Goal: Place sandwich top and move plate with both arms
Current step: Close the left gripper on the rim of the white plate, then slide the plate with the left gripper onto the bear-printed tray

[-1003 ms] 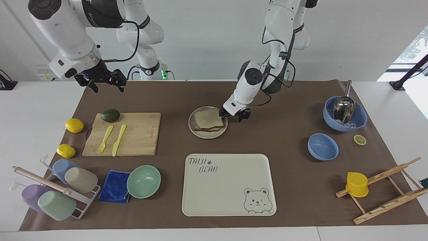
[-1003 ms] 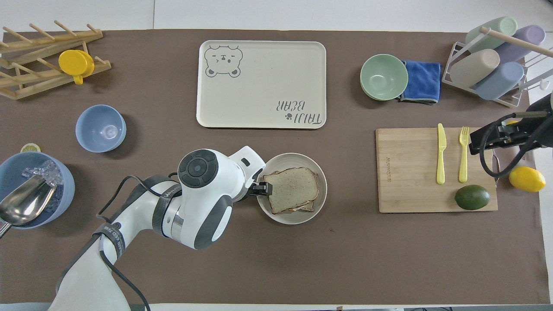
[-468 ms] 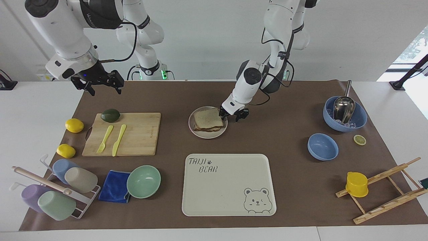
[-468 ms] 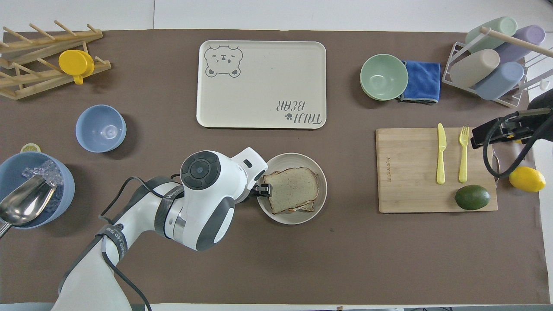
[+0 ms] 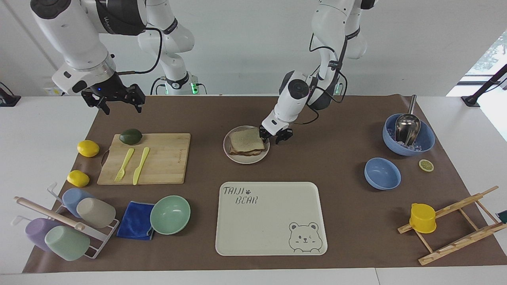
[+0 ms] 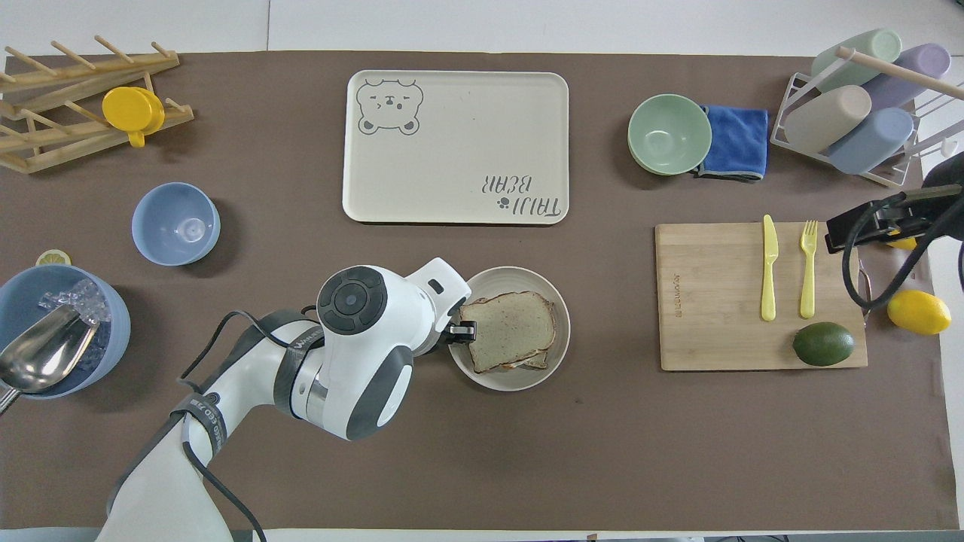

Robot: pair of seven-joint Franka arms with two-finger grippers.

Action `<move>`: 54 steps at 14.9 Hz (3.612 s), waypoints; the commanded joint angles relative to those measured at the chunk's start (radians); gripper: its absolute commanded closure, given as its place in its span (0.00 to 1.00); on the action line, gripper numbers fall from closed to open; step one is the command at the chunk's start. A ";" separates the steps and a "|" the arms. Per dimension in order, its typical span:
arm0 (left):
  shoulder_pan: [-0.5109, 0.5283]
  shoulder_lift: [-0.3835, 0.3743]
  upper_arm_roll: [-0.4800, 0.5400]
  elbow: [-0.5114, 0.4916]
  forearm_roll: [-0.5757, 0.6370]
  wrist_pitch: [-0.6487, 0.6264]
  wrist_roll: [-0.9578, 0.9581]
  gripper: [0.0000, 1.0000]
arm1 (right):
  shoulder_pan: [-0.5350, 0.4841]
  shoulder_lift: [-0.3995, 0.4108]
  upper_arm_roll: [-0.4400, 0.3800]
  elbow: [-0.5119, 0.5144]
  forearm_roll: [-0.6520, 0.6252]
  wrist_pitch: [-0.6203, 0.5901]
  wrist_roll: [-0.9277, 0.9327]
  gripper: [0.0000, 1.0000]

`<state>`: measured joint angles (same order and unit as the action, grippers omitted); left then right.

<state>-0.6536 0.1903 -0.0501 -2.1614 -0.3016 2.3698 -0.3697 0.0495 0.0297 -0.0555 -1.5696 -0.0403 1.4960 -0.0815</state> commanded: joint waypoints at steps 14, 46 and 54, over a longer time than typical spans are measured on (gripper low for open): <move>-0.018 -0.008 0.015 -0.024 -0.036 0.037 0.000 1.00 | -0.019 -0.007 0.008 -0.009 -0.003 -0.002 -0.015 0.00; 0.261 0.425 0.075 0.782 -0.102 -0.274 -0.129 1.00 | -0.020 -0.007 0.008 -0.009 -0.003 -0.002 -0.015 0.00; 0.262 0.422 0.078 0.712 -0.097 -0.169 -0.136 1.00 | -0.020 -0.007 0.008 -0.009 -0.003 -0.002 -0.017 0.00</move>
<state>-0.3959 0.6202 0.0297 -1.4254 -0.3939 2.1653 -0.4944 0.0458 0.0298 -0.0576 -1.5696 -0.0402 1.4952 -0.0815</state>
